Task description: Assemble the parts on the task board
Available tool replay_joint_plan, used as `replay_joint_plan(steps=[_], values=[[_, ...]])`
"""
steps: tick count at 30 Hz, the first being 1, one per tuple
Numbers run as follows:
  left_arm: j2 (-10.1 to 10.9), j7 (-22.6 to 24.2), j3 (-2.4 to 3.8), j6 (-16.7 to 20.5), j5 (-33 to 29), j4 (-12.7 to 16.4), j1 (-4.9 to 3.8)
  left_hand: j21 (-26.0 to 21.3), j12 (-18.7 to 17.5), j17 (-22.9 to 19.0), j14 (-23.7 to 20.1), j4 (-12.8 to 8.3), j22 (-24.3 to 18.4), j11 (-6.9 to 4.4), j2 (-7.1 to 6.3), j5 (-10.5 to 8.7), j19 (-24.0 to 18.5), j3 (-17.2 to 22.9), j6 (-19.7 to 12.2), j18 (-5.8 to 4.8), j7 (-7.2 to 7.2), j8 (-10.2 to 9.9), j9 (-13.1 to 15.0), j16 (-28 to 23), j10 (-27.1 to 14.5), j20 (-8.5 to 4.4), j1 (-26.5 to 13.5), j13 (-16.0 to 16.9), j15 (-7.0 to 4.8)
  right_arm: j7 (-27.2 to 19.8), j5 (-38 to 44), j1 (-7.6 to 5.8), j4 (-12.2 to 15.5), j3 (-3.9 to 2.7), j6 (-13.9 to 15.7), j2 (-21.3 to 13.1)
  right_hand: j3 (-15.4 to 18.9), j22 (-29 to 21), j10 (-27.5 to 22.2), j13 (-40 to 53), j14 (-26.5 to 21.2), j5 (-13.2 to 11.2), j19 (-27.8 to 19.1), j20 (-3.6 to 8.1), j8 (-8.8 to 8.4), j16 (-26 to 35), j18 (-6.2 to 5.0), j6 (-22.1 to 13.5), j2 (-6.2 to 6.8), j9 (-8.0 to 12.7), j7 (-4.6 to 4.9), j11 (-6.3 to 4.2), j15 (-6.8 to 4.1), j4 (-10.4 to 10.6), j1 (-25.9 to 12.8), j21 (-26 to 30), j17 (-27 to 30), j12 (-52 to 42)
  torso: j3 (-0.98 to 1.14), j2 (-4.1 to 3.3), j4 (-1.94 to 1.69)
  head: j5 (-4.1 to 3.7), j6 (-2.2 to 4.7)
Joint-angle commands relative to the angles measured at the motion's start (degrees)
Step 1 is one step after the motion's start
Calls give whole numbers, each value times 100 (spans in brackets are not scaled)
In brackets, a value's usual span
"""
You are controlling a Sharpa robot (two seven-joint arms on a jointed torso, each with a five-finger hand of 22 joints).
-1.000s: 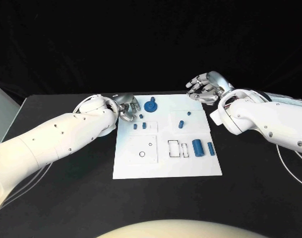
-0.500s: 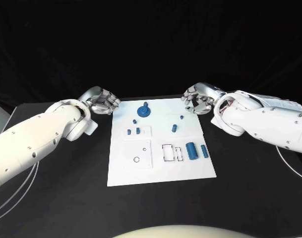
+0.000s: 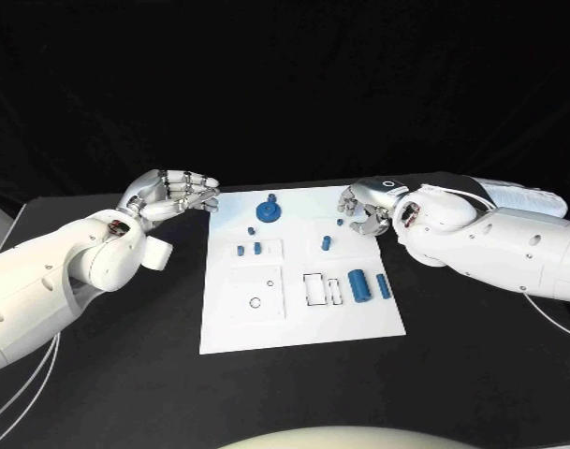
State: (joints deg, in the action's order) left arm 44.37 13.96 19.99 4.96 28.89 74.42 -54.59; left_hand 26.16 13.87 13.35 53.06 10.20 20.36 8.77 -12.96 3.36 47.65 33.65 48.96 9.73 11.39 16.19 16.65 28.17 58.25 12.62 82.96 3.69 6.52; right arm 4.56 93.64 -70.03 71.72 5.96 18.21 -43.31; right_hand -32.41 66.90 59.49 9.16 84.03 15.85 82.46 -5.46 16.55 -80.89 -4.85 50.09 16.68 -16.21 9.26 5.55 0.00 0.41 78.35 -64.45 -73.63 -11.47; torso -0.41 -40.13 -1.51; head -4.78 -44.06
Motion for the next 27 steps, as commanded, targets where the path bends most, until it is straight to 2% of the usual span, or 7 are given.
replay_joint_plan(steps=[1, 5, 9, 12, 17, 22, 27], values=[[80, 404, 100, -334, -537, 165, 112, -99, -123, 36, 73, -3, -79, -2, 11, -2, 76, -52, 57, 70, -4, 28, -9, -130, 76, -1, 70, 4, -7, 100, 429, 33, 0, 9, -167, 31, 40, 8, 41, -27, 229, -17, 7, -34, -29, 35, -78, 75, -25, 4, 0, 9, 54, 5, -22, 6, 4, 32, 2, -1, 0, -3, -22], [144, 416, 202, -312, -592, 267, 202, -156, -198, 63, 107, 0, -121, 4, 11, -2, 115, -67, 67, 68, 11, 21, -15, -209, 98, -3, 78, 5, -4, 105, 447, 56, 27, 14, -109, 66, 23, 6, 97, -83, 232, 12, 13, -35, -29, 36, -80, 148, -45, 3, -6, 3, 48, 24, -25, 11, 4, 64, 3, -5, 6, 5, -27], [177, 411, 239, -280, -610, 306, 234, -186, -237, 84, 136, -3, -144, 13, 7, -2, 140, -78, 65, 69, 34, 11, -22, -244, 110, -5, 88, 7, -3, 113, 449, 67, 53, 16, -26, 96, -76, 21, 248, -178, 236, 38, 31, -29, -27, 39, -78, 293, -98, -1, -23, -16, 32, 82, -30, 0, 12, 112, 3, -9, 3, 10, -27], [190, 404, 252, -260, -617, 326, 245, -197, -247, 93, 146, -3, -153, 17, 8, -2, 149, -82, 66, 68, 44, 7, -25, -257, 119, -5, 90, 10, -2, 126, 443, 71, 46, 17, -4, 124, -171, 26, 337, -247, 238, 8, 40, -20, -23, 44, -77, 397, -140, -6, -39, -29, 21, 136, -48, -2, 21, 162, 15, -12, 8, 15, -34], [198, 384, 260, -231, -611, 359, 252, -212, -260, 110, 168, -7, -164, 22, 8, -2, 163, -89, 71, 68, 58, 3, -28, -268, 130, -6, 97, 12, -3, 144, 425, 81, -10, 21, 1, 176, -299, 28, 427, -334, 241, -6, 47, -13, -10, 45, -75, 531, -221, -18, -51, -35, 16, 229, -93, 3, 22, 238, 12, -14, 5, 20, -40], [197, 350, 263, -201, -585, 377, 255, -225, -273, 122, 180, -5, -173, 30, 6, -2, 173, -96, 72, 67, 74, -2, -32, -278, 132, -6, 97, 13, -1, 158, 410, 99, -42, 24, 35, 222, -444, 19, 511, -413, 239, -46, 48, -8, -3, 55, -78, 629, -302, -34, -61, -45, 9, 278, -90, 22, 40, 310, 29, -16, 14, 29, -50], [196, 300, 264, -150, -554, 385, 255, -236, -282, 132, 187, -2, -181, 36, 8, -2, 179, -101, 73, 66, 86, -6, -35, -287, 134, -5, 98, 15, 2, 213, 406, 108, -49, 25, 66, 274, -558, 9, 589, -470, 237, -73, 46, 0, 23, 63, -81, 724, -383, -61, -75, -57, -1, 293, -73, 42, 52, 368, 30, -17, 18, 26, -50]])
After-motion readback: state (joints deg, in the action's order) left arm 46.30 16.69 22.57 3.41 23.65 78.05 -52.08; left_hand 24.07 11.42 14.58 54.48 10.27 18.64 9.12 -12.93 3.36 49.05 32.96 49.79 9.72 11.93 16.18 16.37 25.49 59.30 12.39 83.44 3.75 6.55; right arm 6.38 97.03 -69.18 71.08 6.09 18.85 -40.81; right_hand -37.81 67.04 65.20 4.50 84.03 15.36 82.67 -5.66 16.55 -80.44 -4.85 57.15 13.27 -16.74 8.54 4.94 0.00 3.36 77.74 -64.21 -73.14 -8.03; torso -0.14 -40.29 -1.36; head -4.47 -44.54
